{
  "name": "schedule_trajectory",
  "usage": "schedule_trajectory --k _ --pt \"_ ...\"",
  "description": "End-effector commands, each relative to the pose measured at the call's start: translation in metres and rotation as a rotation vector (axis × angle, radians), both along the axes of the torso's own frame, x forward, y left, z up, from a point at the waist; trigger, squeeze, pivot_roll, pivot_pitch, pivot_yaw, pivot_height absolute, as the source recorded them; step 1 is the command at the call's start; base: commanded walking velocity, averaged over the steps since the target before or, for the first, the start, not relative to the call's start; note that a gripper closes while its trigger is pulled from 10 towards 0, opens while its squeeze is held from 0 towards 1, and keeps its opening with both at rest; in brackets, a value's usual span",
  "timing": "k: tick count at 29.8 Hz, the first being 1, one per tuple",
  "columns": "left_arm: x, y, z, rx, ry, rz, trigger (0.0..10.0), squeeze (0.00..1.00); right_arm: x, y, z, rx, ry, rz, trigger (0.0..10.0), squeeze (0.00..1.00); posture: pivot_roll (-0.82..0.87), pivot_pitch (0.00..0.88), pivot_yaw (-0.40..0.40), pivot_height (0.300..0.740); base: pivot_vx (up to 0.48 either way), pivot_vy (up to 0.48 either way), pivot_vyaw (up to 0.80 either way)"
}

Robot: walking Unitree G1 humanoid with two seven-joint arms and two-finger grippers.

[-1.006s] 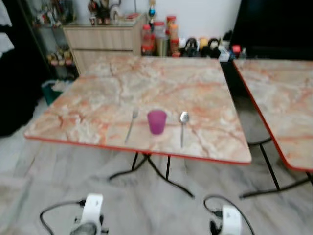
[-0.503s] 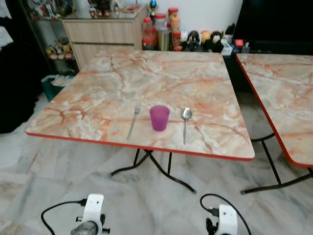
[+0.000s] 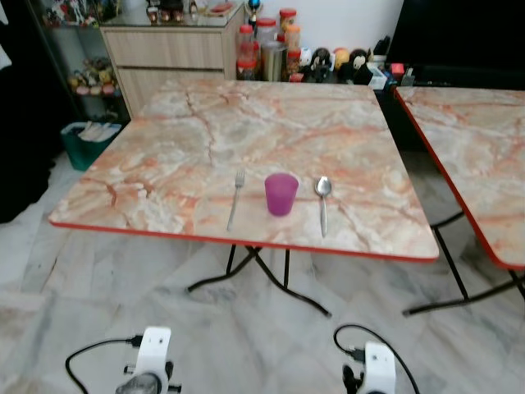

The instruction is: Setting the table

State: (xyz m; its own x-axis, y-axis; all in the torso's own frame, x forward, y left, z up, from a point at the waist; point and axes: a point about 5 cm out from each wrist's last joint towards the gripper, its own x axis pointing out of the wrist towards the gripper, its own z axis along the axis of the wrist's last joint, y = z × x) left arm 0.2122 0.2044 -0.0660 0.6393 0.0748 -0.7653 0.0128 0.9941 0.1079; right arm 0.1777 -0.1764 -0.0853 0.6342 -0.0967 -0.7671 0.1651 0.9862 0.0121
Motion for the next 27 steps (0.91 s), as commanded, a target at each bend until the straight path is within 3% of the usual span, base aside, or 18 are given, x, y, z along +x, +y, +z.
schedule_trajectory --k 1,17,27 --pt "0.000 0.000 0.000 0.007 0.006 -0.005 10.0 0.00 -0.003 -0.004 -0.001 -0.007 0.005 -0.015 10.0 0.00 0.00 0.000 0.025 0.736 0.000 0.304 0.00" --pt "0.006 -0.001 0.003 0.009 -0.014 -0.014 10.0 0.00 -0.003 -0.002 -0.001 -0.004 0.007 -0.015 10.0 0.00 0.00 0.000 0.030 0.736 0.000 0.303 0.00" --pt "0.020 -0.006 0.013 -0.032 -0.091 -0.022 10.0 0.00 -0.003 -0.002 -0.001 0.001 0.005 -0.019 10.0 0.00 0.00 0.000 0.035 0.736 0.000 0.000 0.00"
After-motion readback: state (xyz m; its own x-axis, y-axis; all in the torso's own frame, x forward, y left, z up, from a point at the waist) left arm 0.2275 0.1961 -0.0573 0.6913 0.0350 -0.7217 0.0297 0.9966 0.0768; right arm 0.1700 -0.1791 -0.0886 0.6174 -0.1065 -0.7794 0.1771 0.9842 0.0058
